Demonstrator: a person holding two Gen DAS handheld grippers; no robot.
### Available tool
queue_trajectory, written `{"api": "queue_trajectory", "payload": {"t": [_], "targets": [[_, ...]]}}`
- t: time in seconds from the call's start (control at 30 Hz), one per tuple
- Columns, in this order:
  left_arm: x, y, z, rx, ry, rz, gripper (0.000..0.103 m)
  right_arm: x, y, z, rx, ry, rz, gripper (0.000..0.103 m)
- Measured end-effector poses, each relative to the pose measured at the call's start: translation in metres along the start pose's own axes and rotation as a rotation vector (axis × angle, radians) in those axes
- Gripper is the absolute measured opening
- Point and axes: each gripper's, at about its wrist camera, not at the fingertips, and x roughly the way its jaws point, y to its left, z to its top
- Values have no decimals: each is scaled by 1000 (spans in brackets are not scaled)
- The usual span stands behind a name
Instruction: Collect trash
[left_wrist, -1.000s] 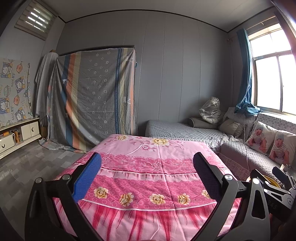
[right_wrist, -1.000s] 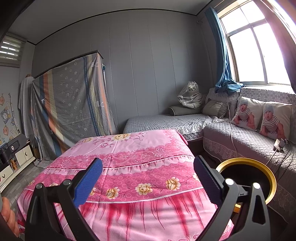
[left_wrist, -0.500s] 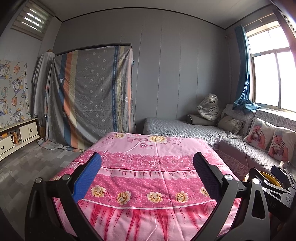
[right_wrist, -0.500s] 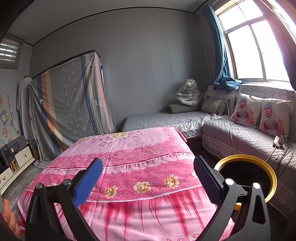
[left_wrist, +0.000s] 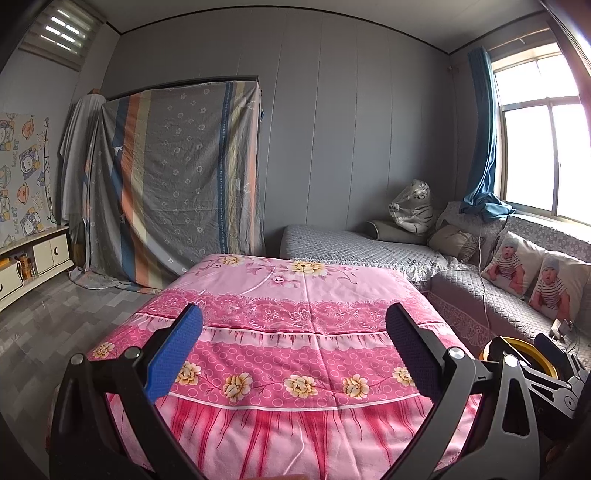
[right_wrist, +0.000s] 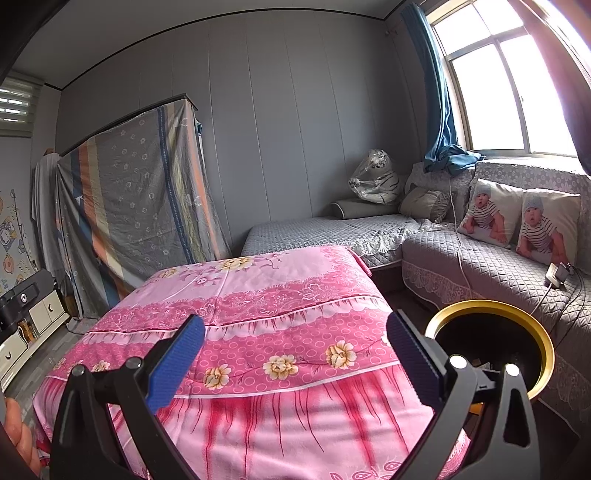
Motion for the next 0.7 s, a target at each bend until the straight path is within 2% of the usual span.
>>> {"api": "queue_trajectory", "payload": {"t": [0.7], "targets": [[5,-5,-2,5,21,-23,95,6,1,-5,10,16,-10,95]]}}
